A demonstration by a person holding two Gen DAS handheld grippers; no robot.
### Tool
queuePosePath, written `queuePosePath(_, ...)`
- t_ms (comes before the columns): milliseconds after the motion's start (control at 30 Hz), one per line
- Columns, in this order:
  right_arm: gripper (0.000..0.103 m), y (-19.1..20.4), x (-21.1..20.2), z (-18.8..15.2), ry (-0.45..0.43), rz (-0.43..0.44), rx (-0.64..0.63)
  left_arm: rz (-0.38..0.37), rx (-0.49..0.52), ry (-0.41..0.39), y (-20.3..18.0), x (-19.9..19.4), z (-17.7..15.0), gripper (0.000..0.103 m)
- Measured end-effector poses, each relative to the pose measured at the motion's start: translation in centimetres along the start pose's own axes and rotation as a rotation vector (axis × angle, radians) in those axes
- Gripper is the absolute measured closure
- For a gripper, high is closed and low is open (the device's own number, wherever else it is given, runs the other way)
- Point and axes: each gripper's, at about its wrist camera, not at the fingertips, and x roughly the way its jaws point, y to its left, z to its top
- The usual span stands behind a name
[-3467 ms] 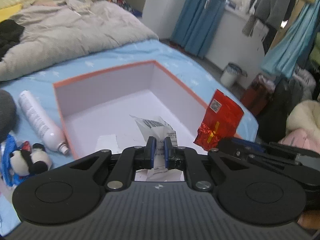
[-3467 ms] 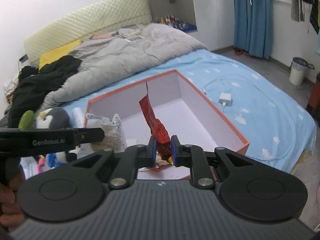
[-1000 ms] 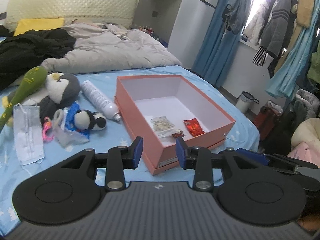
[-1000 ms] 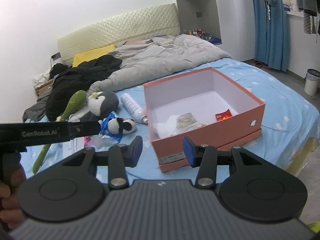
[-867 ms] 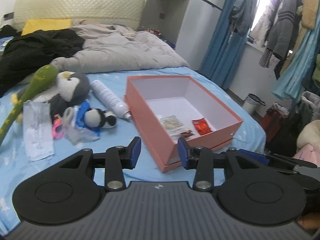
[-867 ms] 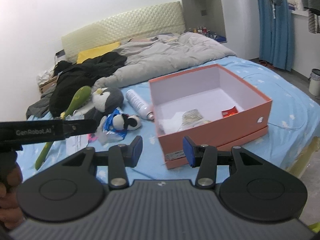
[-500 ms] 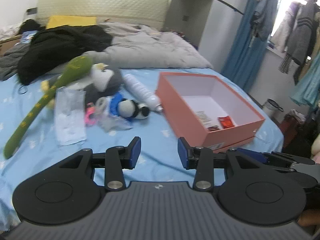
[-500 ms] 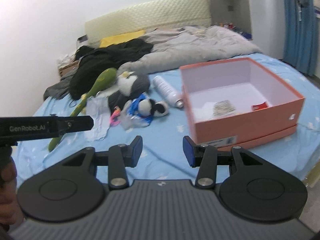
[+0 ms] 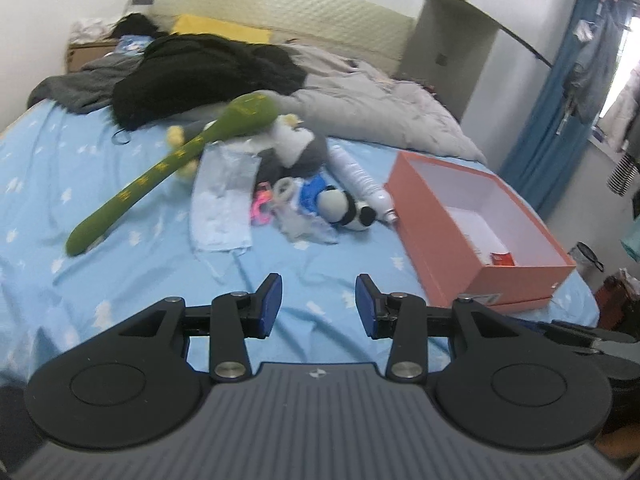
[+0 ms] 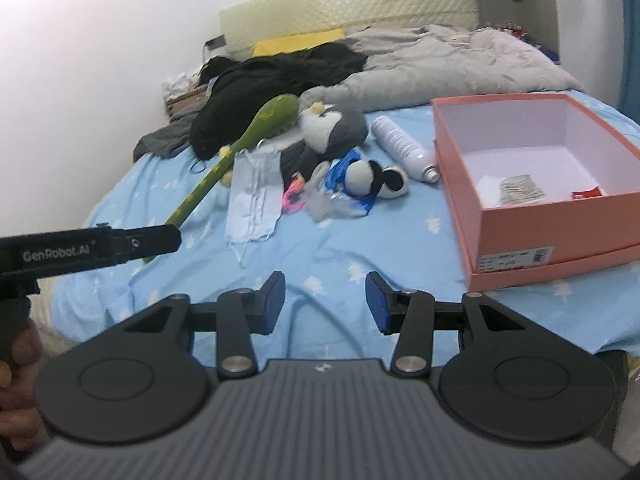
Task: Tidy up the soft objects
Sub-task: 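Move both open tools back toward the pile of plush toys and mask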
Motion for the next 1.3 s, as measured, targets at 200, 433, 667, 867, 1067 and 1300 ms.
queuePosePath(200,0.056,0.2,1.5,-0.5,0.039,0.012,-0.032,0.029,-0.049,0.024,2.0,1.2,-1.3,0.054)
queuePosePath(433,0.056,0.3,5.0,-0.3,0.073,0.011,-0.028,0.04,-0.065,0.053,3.9,5.4,-0.8,0.051)
queuePosePath(667,0.056,-0.2,8.7,1.1,0.085,0.015,-0.037,0.065,-0.086,0.063,5.8,10.6,0.7,0.048)
queuePosePath(867,0.056,-1.1,12.5,2.8,0.08,-0.002,-0.046,0.091,-0.081,0.082,7.4,15.3,1.6,0.047)
queuePosePath(1067,0.056,-2.3,16.5,4.5,0.088,-0.04,-0.037,0.138,-0.128,0.074,9.5,19.0,2.7,0.047)
queuePosePath(1300,0.056,-3.7,20.9,6.7,0.078,-0.094,-0.023,0.159,-0.137,0.088,11.6,23.4,4.3,0.047)
